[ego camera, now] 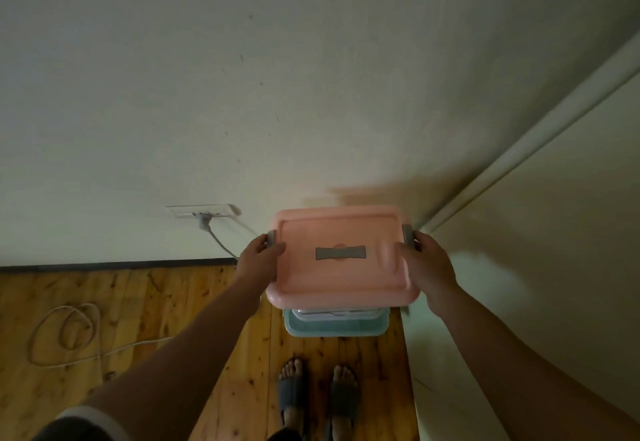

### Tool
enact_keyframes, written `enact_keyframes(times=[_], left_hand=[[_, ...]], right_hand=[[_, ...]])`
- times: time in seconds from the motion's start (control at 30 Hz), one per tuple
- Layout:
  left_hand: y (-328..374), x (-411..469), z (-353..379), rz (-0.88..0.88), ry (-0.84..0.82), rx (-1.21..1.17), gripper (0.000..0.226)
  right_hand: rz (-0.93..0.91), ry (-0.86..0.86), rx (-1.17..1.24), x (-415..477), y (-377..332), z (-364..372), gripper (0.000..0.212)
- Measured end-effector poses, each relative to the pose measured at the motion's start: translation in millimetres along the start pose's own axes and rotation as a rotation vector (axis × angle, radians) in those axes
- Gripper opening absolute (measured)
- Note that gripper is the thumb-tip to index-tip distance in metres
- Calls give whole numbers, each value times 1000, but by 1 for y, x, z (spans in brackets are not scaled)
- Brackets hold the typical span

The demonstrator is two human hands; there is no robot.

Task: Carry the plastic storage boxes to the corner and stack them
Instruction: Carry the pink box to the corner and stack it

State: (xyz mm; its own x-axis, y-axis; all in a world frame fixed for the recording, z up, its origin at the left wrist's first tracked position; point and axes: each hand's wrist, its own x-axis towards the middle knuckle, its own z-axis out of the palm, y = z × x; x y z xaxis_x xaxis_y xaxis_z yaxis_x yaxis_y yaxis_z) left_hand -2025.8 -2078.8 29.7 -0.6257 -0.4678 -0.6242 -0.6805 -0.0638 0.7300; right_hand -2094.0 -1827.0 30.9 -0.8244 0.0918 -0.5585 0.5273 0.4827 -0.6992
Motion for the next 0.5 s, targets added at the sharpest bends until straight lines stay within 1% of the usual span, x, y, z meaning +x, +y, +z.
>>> enact_keyframes(times=[0.1, 0.33, 0.5], left_hand=[[-9, 14, 3, -36, 2, 11, 46], [-28, 42, 14, -82, -31, -6, 42], [-35, 54, 21, -87, -35, 5, 41]], right_hand=[[36, -15, -20, 12, 6, 11, 9], [78, -21, -35, 35, 18, 29, 12], [119, -14, -70, 46, 26, 34, 21]])
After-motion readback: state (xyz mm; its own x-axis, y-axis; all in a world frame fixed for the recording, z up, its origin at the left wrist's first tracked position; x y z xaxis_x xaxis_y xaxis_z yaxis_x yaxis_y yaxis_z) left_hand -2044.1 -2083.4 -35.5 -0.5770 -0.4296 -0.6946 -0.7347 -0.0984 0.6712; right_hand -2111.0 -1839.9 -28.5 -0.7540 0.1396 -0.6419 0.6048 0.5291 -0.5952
